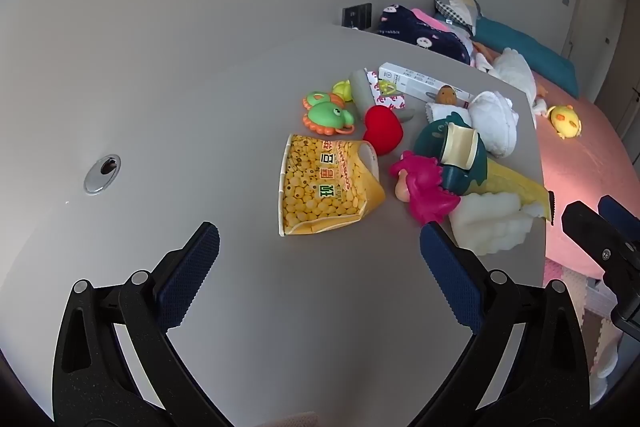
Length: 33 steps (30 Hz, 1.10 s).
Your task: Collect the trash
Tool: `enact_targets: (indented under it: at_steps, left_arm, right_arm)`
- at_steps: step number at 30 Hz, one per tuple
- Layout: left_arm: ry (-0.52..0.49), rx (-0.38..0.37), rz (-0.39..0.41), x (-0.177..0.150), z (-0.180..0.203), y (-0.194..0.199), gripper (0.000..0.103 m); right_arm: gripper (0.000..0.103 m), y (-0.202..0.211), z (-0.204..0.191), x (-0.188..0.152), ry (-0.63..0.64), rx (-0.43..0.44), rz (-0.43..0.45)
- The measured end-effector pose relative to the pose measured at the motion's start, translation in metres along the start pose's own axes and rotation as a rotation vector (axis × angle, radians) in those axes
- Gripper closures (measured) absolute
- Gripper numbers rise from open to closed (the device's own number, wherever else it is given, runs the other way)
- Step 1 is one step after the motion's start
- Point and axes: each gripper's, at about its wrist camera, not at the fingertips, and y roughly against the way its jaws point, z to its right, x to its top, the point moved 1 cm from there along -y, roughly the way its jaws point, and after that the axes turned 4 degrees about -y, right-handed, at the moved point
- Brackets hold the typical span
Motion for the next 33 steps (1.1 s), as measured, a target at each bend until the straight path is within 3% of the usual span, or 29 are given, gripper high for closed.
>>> enact_targets:
  at_steps: [33]
  left_arm:
    - [-0.014, -0.011, 0.025, 0.003, 0.003, 0.008, 0.006]
  right_arm:
    - [0.003, 0.009, 0.006, -0.001, -0.005, -0.001, 0.01]
